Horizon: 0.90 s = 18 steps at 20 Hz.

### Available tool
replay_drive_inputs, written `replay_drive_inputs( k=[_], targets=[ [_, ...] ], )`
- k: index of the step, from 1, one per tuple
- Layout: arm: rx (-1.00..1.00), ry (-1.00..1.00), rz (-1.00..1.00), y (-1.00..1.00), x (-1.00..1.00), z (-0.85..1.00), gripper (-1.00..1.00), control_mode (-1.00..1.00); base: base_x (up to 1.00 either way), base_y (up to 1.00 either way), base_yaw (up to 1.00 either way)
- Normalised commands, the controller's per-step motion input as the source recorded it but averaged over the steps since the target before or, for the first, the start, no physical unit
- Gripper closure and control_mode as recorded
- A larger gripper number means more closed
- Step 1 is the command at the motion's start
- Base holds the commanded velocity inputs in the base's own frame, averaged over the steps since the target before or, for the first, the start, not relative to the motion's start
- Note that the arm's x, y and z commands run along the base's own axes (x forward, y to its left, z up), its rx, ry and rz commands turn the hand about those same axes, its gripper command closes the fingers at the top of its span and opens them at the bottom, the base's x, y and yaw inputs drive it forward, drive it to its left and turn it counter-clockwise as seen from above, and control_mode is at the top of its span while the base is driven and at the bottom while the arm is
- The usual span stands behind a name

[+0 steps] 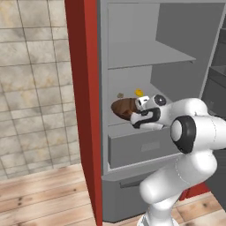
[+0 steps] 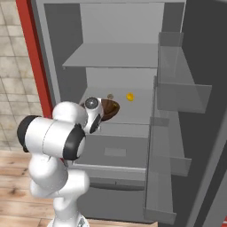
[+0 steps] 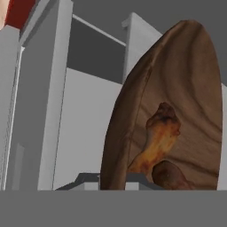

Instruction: Pick the chicken drumstick and sweet potato from their plates and place them in the bowl. Then put the bowl in the fridge.

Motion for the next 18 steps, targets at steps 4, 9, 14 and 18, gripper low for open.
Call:
replay_drive_inputs(
  k=[4,9,14,18],
  targets=[
    [0.00,0.00,0.00,0.00,0.37,-0.20,1.00,-1.00,0.00,0.00,0.00],
    [0.00,0.00,0.00,0.00,0.37,-0.25,1.00,-1.00,0.00,0.00,0.00],
    [0.00,0.00,0.00,0.00,0.39,-0.24,1.00,-1.00,0.00,0.00,0.00],
    [0.00,0.00,0.00,0.00,0.44,-0.19,1.00,-1.00,0.00,0.00,0.00]
  ],
)
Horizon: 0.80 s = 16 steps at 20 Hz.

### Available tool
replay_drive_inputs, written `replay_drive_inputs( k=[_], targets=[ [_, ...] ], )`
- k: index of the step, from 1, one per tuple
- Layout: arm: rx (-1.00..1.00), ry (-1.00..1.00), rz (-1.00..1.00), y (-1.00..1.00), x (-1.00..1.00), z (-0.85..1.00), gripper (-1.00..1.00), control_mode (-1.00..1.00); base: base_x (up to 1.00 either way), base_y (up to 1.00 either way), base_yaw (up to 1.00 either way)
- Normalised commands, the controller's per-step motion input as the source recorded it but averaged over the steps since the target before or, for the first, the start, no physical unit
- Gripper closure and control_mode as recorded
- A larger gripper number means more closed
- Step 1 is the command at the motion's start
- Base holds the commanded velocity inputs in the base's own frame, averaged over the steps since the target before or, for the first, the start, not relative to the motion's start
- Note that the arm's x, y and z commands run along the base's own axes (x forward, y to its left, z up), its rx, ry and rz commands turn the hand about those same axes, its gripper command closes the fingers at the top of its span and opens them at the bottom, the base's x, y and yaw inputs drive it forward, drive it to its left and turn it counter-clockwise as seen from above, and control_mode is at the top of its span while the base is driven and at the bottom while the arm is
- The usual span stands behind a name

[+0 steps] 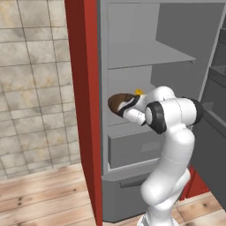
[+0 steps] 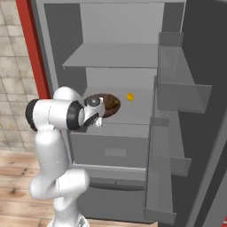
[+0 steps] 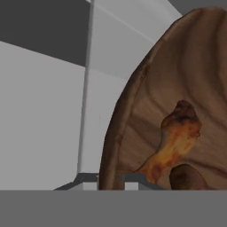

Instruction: Pick the chicken drumstick and sweet potato from their plates and place them in the bowl. Then put the bowl in the fridge.

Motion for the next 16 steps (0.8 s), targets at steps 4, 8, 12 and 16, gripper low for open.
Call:
replay_drive_inputs(
  k=[4,8,12,16],
  targets=[
    [0.00,0.00,0.00,-0.04,0.43,-0.13,1.00,-1.00,0.00,0.00,0.00],
    [0.00,0.00,0.00,-0.07,0.45,-0.05,1.00,-1.00,0.00,0.00,0.00],
    [0.00,0.00,0.00,-0.02,0.43,-0.01,1.00,-1.00,0.00,0.00,0.00],
    [0.00,0.00,0.00,0.02,0.41,0.00,1.00,-1.00,0.00,0.00,0.00]
  ],
)
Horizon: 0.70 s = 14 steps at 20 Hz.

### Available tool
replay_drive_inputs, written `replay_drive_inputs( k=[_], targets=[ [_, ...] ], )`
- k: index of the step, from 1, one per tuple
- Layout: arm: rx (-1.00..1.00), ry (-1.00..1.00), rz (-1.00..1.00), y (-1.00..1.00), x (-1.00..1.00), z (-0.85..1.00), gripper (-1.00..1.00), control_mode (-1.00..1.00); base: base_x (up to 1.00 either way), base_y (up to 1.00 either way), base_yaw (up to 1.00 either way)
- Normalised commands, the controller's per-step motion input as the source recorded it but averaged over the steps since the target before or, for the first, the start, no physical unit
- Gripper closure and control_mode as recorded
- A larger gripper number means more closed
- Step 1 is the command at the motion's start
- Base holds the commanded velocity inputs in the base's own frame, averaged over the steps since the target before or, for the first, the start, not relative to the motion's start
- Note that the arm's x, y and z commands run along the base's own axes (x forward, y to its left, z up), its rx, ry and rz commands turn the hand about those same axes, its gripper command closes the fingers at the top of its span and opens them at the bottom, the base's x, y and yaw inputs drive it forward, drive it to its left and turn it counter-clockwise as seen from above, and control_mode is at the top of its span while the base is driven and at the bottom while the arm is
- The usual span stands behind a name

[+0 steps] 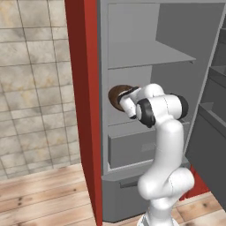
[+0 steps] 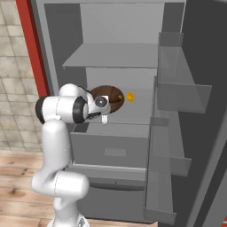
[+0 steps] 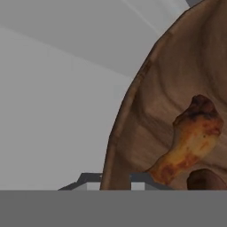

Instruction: Pick the chicken drumstick and sweet potato from their plates and place them in the bowl. Then put the bowl in the fridge.

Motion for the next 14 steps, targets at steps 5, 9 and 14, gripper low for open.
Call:
replay_drive_inputs(
  k=[5,9,14],
  targets=[
    [0.00,0.00,0.00,0.00,0.42,0.00,1.00,-1.00,0.00,0.00,0.00],
    [0.00,0.00,0.00,0.03,0.35,0.00,1.00,-1.00,0.00,0.00,0.00],
    [0.00,0.00,0.00,0.07,0.41,0.00,1.00,-1.00,0.00,0.00,0.00]
  ],
)
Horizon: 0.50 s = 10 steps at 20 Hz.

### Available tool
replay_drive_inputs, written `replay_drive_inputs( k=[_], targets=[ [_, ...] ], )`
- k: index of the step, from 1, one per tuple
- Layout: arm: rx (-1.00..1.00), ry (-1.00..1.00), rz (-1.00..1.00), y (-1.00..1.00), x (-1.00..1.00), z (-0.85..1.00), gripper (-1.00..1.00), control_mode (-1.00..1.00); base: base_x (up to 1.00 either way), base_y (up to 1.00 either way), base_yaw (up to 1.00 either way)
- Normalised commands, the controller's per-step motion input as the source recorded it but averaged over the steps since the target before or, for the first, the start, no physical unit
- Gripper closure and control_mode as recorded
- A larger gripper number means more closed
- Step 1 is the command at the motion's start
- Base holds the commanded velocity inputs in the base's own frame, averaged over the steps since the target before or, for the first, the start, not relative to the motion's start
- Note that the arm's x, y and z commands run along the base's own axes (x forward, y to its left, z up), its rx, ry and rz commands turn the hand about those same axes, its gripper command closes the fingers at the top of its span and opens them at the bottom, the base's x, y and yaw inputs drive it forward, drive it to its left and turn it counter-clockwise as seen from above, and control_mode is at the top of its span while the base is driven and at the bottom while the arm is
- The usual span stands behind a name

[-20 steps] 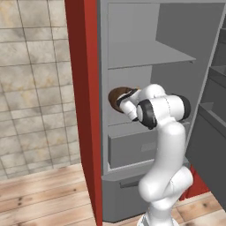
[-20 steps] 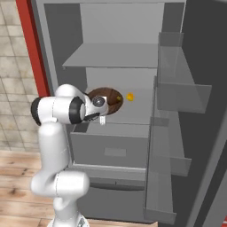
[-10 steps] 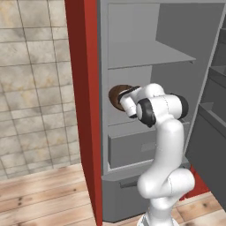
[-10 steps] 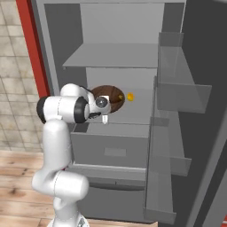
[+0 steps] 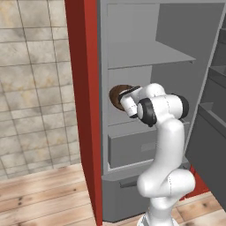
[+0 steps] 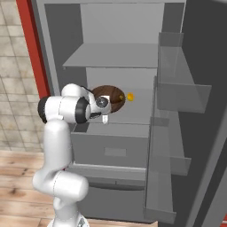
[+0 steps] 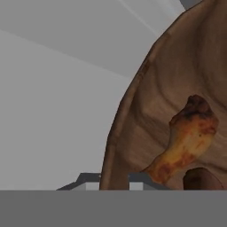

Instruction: Pick the chicken drumstick and sweet potato from their plates and place them in the bowl. Then put the bowl in the fridge.

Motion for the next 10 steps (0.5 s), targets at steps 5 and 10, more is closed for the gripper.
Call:
replay_drive_inputs(
  k=[5,10],
  targets=[
    [0.00,0.00,0.00,0.02,0.15,0.00,1.00,-1.00,0.00,0.00,0.00],
    [0.00,-0.01,0.01,0.06,0.03,0.11,-1.00,-1.00,0.00,0.00,0.00]
  ],
)
